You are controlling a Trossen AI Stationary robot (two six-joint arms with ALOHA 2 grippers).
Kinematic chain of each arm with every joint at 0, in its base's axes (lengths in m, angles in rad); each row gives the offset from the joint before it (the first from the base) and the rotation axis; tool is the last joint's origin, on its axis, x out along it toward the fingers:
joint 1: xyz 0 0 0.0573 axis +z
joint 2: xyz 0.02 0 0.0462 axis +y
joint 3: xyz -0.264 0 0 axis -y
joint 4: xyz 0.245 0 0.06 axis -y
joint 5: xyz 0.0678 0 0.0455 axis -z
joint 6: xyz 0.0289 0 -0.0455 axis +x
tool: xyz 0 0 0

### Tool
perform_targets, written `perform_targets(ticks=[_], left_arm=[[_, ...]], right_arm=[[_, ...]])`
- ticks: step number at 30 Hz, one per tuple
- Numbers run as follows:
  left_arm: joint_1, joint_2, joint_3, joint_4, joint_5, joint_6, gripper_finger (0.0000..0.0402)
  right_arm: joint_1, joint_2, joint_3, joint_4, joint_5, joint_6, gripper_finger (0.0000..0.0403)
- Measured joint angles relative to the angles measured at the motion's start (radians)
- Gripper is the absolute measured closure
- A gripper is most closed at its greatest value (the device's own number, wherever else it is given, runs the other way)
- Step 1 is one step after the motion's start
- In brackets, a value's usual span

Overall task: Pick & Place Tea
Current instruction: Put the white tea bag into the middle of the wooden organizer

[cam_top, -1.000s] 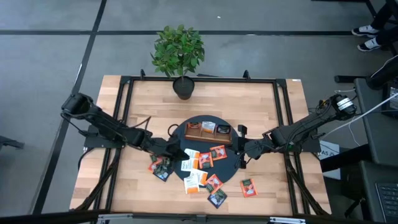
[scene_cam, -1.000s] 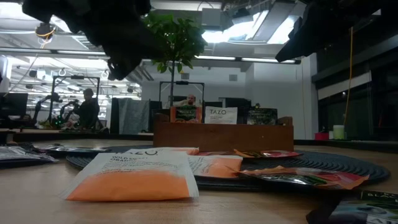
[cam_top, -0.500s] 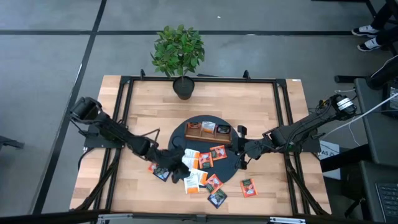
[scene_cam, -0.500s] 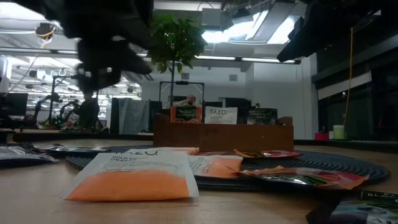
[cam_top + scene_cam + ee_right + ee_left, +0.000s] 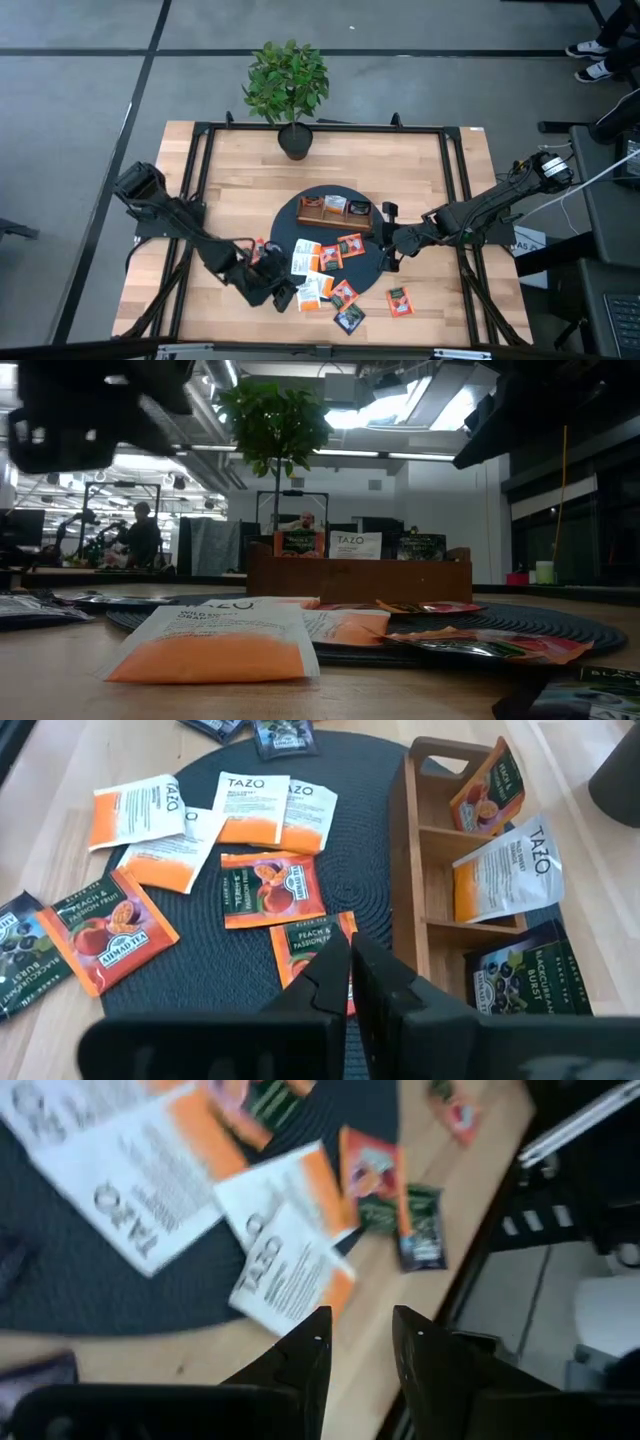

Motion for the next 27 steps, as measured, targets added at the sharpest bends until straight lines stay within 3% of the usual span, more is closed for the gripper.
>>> perform_targets(ticks=[7, 17, 27], left_arm=[[-0.010, 0.111, 0.037, 0.006, 0.023, -0.052, 0.0297], [-0.010, 0.146, 0.037, -0.001, 0.014, -0.066, 0.0295], [-0.010, 0.146, 0.036, -0.063, -0.025, -0.195, 0.0246]], right_arm=[[0.000, 0.000, 0.000, -0.011, 0.000, -0.001, 0.0383], [0.000, 0.000, 0.000, -0.011, -0.010, -0.001, 0.0383], [0.000, 0.000, -0.001, -0.011, -0.034, -0.001, 0.0383]])
